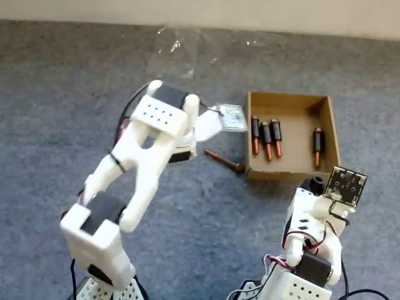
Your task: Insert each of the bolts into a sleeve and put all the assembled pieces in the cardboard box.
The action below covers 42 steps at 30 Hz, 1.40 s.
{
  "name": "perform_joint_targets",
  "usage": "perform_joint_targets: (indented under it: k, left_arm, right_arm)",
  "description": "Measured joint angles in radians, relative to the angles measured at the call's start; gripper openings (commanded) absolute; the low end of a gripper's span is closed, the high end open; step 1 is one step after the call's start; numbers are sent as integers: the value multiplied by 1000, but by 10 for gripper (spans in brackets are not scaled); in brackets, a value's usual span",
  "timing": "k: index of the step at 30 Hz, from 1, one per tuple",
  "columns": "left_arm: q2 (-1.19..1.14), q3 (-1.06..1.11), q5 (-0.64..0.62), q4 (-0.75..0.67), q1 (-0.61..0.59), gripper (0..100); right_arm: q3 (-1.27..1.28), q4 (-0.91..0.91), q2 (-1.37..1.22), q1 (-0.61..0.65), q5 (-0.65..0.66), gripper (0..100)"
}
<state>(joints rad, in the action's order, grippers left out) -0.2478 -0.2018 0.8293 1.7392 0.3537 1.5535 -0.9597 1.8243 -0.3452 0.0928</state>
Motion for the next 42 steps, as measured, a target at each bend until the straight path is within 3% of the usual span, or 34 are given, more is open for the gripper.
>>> perform_joint_targets:
  k: [6, 14, 18, 28, 42]
  left_arm:
    - [-123, -57, 100, 0, 66, 81]
    - [-204, -204, 190, 0, 97, 93]
    - [-292, -338, 193, 0, 106, 146]
    - [-560, -660, 193, 0, 123, 149]
    - [-767, -904, 193, 0, 229, 147]
  right_arm:
    - [49, 44, 0, -18, 0, 4]
    - [49, 57, 0, -18, 0, 4]
    - [49, 64, 0, -18, 0, 4]
    - [49, 64, 0, -18, 0, 4]
    - [49, 64, 0, -18, 0, 4]
